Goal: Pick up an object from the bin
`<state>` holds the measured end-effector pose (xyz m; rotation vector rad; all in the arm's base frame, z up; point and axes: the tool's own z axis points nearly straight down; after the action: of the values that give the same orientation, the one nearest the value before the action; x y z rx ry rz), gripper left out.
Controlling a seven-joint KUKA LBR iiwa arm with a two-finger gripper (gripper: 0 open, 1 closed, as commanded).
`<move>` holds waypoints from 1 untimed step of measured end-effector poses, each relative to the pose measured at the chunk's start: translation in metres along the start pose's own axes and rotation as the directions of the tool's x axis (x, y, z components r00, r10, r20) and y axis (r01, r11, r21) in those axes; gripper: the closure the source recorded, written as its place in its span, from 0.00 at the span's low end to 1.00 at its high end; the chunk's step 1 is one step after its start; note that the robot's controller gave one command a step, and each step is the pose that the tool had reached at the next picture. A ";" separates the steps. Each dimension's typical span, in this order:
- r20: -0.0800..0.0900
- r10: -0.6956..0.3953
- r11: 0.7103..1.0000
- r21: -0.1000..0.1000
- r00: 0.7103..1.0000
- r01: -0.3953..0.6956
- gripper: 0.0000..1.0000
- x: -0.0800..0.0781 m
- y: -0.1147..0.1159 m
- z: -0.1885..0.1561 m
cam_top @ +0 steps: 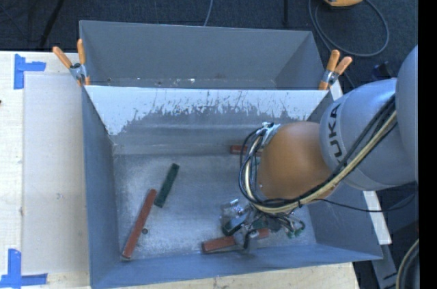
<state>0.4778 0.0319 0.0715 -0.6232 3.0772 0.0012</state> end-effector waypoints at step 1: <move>-0.008 0.000 1.000 -0.002 1.000 0.000 1.00 -0.018 -0.002 -0.055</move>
Offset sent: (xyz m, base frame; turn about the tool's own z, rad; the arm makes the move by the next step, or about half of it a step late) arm 0.0104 0.0561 0.1546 0.0022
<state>0.4949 0.0374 0.1268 -0.6247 3.0848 0.0026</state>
